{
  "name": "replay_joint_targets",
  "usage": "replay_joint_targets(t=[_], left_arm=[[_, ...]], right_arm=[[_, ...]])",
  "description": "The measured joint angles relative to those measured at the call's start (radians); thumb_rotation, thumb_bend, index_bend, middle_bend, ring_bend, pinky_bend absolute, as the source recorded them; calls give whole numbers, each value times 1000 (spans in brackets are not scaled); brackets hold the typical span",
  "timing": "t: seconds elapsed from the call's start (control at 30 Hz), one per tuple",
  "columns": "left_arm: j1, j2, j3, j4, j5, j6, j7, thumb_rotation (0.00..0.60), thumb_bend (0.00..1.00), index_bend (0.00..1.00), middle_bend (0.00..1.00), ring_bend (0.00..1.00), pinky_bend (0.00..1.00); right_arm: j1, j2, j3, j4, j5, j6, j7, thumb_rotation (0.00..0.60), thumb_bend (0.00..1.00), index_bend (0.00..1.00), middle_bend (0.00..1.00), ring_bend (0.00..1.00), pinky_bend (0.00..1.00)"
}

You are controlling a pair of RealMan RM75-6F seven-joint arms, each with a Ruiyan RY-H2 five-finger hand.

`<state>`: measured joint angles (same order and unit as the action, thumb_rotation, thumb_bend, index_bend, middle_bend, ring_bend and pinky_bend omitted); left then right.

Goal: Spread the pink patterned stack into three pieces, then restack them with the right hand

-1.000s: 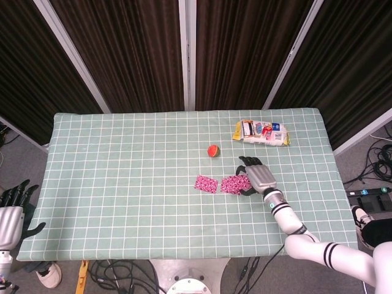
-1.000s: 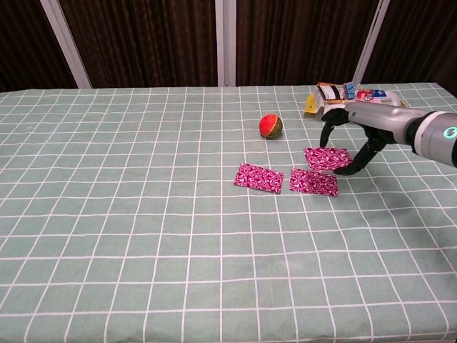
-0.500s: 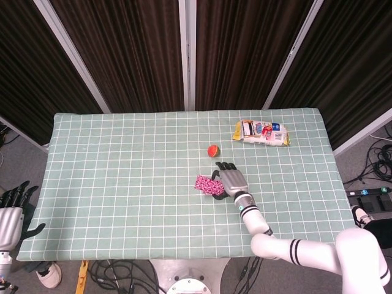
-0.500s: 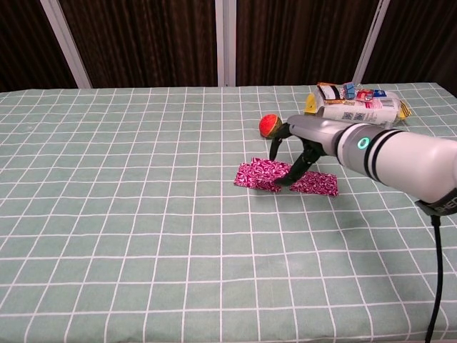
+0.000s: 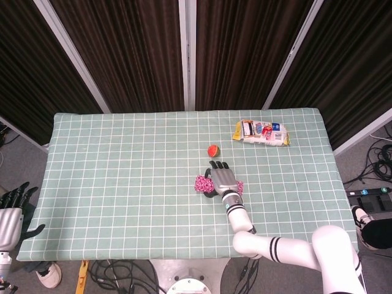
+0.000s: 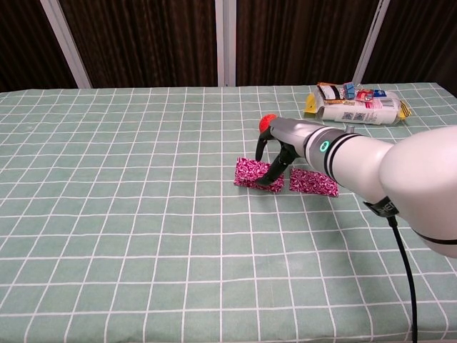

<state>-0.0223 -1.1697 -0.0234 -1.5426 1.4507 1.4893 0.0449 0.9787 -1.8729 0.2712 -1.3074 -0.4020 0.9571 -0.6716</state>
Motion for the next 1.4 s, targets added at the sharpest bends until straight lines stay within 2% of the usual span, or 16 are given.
replay_joint_targets(t=[0.23, 0.63, 1.2, 1.4], left_arm=[[0, -3, 1, 8, 0, -4, -6, 600, 31, 196, 172, 134, 146], [-3, -2, -2, 8, -5, -9, -6, 600, 32, 196, 171, 134, 146], [-2, -2, 0, 8, -4, -10, -9, 600, 32, 196, 171, 134, 146], [3, -1, 1, 7, -4, -4, -11, 600, 31, 197, 171, 134, 146]], right_arm=[[17, -44, 19, 70, 31, -13, -12, 500, 141, 398, 58, 0, 0], [20, -72, 29, 121, 42, -29, -23, 486, 139, 377, 58, 0, 0], [12, -78, 34, 136, 20, -44, -24, 468, 140, 309, 58, 0, 0], [1, -58, 32, 105, -4, -30, -18, 467, 137, 300, 58, 0, 0]])
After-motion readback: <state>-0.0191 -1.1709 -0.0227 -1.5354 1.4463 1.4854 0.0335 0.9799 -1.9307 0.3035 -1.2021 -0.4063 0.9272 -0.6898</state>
